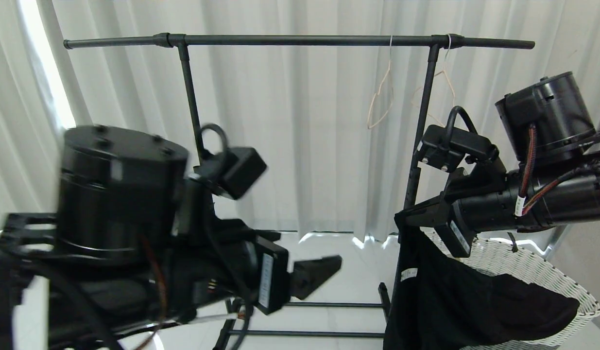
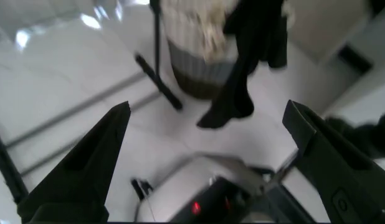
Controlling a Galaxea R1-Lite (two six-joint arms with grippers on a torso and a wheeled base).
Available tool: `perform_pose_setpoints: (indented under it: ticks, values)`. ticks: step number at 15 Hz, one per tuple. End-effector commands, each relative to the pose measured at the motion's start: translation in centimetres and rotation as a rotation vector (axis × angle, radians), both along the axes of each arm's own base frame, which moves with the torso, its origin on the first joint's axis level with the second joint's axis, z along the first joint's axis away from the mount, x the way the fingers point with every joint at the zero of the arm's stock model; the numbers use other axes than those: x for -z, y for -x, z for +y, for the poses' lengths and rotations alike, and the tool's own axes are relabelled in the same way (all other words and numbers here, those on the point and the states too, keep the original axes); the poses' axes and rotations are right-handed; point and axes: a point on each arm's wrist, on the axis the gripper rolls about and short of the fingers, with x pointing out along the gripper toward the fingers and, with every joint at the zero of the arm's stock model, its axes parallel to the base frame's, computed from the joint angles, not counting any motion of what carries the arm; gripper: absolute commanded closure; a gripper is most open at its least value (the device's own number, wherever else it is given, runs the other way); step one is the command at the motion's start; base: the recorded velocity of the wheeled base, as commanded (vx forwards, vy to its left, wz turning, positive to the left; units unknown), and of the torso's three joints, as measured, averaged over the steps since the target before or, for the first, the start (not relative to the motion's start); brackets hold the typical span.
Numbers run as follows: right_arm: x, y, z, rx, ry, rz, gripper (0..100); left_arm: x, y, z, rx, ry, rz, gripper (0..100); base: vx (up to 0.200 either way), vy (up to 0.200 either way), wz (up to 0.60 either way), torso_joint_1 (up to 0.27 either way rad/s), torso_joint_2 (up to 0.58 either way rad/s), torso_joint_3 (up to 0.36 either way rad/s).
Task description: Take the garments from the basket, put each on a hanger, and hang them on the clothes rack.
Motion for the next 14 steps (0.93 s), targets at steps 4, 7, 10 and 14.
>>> perform_pose_setpoints:
  ticks: [4, 7, 10, 14]
  values:
    - [-0.2, 0.2, -0.1, 0.003, -0.011, 0.0, 100, 8.3, -3.2, -10.2, 0.063, -0.054, 0.169, 0, 0.0, 0.0, 0.0, 0.0, 0.0, 0.0]
    - [-0.6, 0.4, 0.1, -0.007, -0.019, -0.01, 100, 10.1, -5.0, -12.0, 0.043, -0.07, 0.185, 0, 0.0, 0.0, 0.0, 0.0, 0.0, 0.0]
    - [-0.9, 0.6, 0.2, -0.015, -0.027, -0.018, 100, 11.0, -7.1, -12.4, -0.001, -0.066, 0.193, 0, 0.0, 0.0, 0.0, 0.0, 0.0, 0.0]
    - [-1.2, 0.6, 0.2, -0.012, -0.037, -0.023, 100, 12.1, -7.7, -11.5, -0.029, -0.096, 0.218, 0, 0.0, 0.0, 0.0, 0.0, 0.0, 0.0]
